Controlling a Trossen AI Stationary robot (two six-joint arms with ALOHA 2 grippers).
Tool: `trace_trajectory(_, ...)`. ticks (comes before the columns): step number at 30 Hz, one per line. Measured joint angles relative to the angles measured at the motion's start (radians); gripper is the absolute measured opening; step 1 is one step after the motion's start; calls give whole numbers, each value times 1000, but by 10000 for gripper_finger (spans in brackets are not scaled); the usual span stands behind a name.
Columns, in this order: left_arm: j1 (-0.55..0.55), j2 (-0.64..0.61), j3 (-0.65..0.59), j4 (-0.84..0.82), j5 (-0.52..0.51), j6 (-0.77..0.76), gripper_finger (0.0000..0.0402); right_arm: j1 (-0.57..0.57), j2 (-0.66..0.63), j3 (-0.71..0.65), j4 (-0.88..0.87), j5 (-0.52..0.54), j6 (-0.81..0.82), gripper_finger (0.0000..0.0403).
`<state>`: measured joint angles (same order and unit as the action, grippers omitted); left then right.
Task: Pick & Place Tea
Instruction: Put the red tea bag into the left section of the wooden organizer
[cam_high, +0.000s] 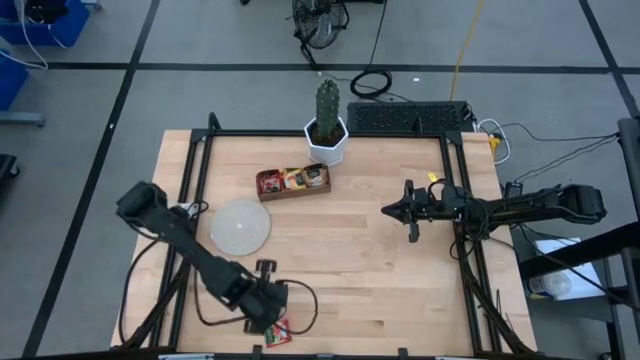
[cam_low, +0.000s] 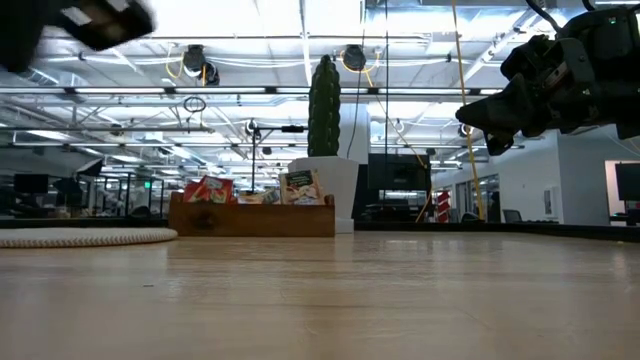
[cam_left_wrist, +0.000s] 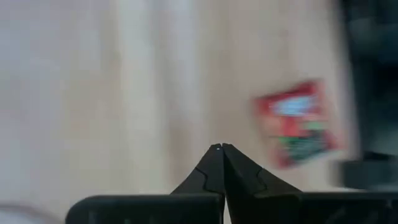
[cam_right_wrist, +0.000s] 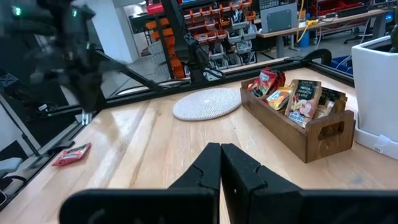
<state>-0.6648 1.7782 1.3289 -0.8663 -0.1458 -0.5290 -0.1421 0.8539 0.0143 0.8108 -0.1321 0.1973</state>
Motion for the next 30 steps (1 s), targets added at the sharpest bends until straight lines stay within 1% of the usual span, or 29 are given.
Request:
trace_trajectory(5, -55, 35, 0, 243, 199, -85, 1, 0, 0, 0, 0, 0, 0, 0)
trace_trajectory(7, -71, 66, 5, 293, 272, -117, 1, 0, 0, 0, 2, 0, 0, 0)
trace_trajectory(10, -81, 154, -4, 318, 299, -122, 1, 0, -1, 0, -1, 0, 0, 0)
trace_trajectory(14, -78, 201, 6, 401, 305, -85, 1, 0, -1, 0, 0, 0, 0, 0)
trace_trajectory(17, -71, 253, -3, 371, 329, -81, 1, 0, -1, 0, 0, 0, 0, 0)
trace_trajectory(21, -58, 268, -7, 362, 346, -75, 3, 0, -1, 0, 7, 0, 0, 0)
trace_trajectory(23, -54, 270, -5, 325, 360, -70, 4, 0, -1, 0, 7, 0, 0, 0)
trace_trajectory(26, -45, 266, -5, 201, 399, -42, 2, 0, -1, 0, 8, 0, 0, 0)
trace_trajectory(30, -25, 264, -5, -30, 414, 11, 6, 0, -1, 0, 7, 0, 0, 0)
